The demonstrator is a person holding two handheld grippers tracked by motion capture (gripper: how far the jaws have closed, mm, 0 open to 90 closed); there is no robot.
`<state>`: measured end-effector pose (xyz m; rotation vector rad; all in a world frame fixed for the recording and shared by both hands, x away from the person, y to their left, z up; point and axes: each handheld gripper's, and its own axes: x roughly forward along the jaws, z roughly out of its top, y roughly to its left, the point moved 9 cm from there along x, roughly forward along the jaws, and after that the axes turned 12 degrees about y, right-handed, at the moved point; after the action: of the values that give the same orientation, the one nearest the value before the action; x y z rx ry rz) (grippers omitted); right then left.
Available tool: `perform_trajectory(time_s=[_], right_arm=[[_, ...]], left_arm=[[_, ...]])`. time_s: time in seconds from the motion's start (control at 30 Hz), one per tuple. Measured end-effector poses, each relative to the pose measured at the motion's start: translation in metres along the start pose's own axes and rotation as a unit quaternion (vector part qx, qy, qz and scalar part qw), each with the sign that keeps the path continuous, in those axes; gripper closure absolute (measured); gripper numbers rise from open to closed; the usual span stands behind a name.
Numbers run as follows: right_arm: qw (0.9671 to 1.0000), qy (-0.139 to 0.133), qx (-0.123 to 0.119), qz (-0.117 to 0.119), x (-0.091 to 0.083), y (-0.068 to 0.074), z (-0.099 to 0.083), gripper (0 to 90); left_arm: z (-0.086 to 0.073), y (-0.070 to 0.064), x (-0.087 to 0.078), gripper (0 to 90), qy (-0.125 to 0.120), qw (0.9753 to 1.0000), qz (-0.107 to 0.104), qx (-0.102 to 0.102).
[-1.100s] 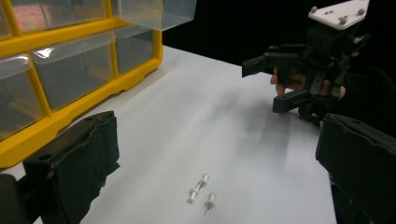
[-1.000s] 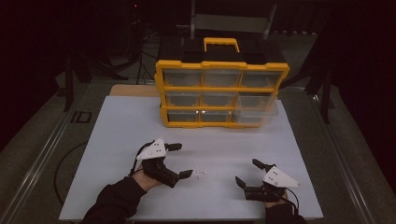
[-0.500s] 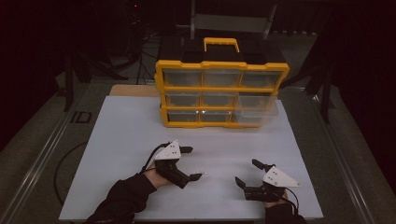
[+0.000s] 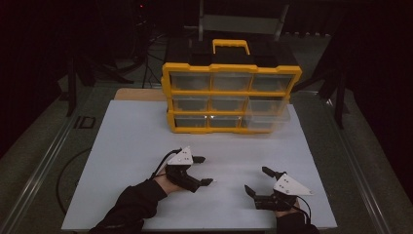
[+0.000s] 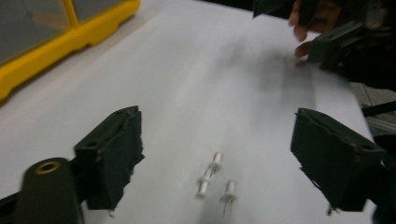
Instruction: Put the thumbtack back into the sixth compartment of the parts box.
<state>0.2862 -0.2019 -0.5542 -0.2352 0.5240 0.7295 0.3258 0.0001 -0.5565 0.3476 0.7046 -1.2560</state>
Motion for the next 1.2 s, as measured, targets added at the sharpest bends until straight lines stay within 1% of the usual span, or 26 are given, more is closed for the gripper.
perform_trajectory(time_s=[0.1,0.17,0.23,0.27,0.33,0.37,0.4,0.43,0.47,0.5,0.6,0.63,0.67,0.73,0.83,0.87,0.93,1.0,1.07,1.1,1.2], right_arm=[[1.0000,-0.001,0.000,0.001,0.001,0.000,0.000,10.0],[1.0000,0.000,-0.001,0.002,0.001,0.000,0.000,10.0],[1.0000,0.001,-0.001,0.002,0.001,0.000,0.000,10.0],[1.0000,0.002,-0.002,0.003,0.001,0.001,-0.001,10.0],[1.0000,0.001,-0.002,0.004,0.001,0.001,-0.001,10.0],[1.0000,0.001,-0.002,0.004,0.001,0.001,-0.001,10.0],[1.0000,0.001,-0.002,0.004,0.001,0.001,-0.001,10.0],[1.0000,0.001,-0.001,0.005,0.001,0.000,-0.001,10.0],[1.0000,0.002,-0.001,0.004,0.001,0.000,-0.001,10.0],[1.0000,0.002,0.000,0.005,0.001,0.001,-0.001,10.0],[1.0000,0.002,-0.001,0.004,0.001,0.001,-0.001,10.0],[1.0000,0.002,-0.002,0.005,0.002,0.001,-0.001,10.0],[1.0000,0.003,-0.003,0.005,0.002,0.001,-0.001,10.0],[1.0000,0.004,-0.003,0.005,0.002,0.001,-0.002,10.0],[1.0000,0.003,-0.002,0.005,0.002,0.000,-0.001,10.0],[1.0000,0.004,-0.001,0.005,0.002,0.001,-0.002,10.0],[1.0000,0.004,-0.001,0.005,0.002,0.001,-0.002,10.0],[1.0000,0.004,-0.003,0.005,0.002,0.001,-0.002,10.0],[1.0000,0.004,-0.002,0.006,0.002,0.000,-0.002,10.0],[1.0000,0.004,-0.002,0.006,0.002,0.000,-0.002,10.0],[1.0000,0.004,-0.001,0.006,0.002,0.000,-0.002,10.0]], left_arm=[[-0.005,0.002,0.005,25.0,0.014,0.9999,-0.004,-0.003],[-0.008,0.003,0.007,29.2,0.022,0.9997,-0.002,0.002],[-0.009,0.004,0.008,33.3,0.024,0.9997,-0.003,0.000],[-0.011,0.005,0.012,39.0,0.036,0.9993,-0.007,-0.001],[-0.013,0.005,0.014,43.5,0.045,0.9989,-0.010,-0.003],[-0.013,0.005,0.014,46.4,0.045,0.9989,-0.010,-0.003],[-0.014,0.005,0.015,46.4,0.049,0.9987,-0.014,-0.002],[-0.016,0.005,0.017,51.5,0.057,0.9983,-0.013,-0.001],[-0.017,0.005,0.017,53.7,0.061,0.9980,-0.016,0.000],[-0.018,0.006,0.018,57.0,0.067,0.9977,-0.010,0.001],[-0.020,0.008,0.020,61.5,0.072,0.9973,-0.011,0.000],[-0.020,0.008,0.020,61.5,0.072,0.9973,-0.011,0.000],[-0.022,0.007,0.023,65.8,0.079,0.9967,-0.019,0.001],[-0.023,0.006,0.024,66.0,0.080,0.9965,-0.022,0.001],[-0.024,0.006,0.027,68.4,0.094,0.9953,-0.021,0.007],[-0.024,0.006,0.028,71.5,0.097,0.9950,-0.022,0.008],[-0.024,0.005,0.029,74.2,0.103,0.9943,-0.025,0.011],[-0.025,0.004,0.031,76.6,0.111,0.9934,-0.023,0.017],[-0.026,0.004,0.033,79.0,0.117,0.9927,-0.019,0.019],[-0.026,0.005,0.034,79.3,0.122,0.9922,-0.014,0.021],[-0.026,0.005,0.034,81.6,0.125,0.9918,-0.009,0.026]])
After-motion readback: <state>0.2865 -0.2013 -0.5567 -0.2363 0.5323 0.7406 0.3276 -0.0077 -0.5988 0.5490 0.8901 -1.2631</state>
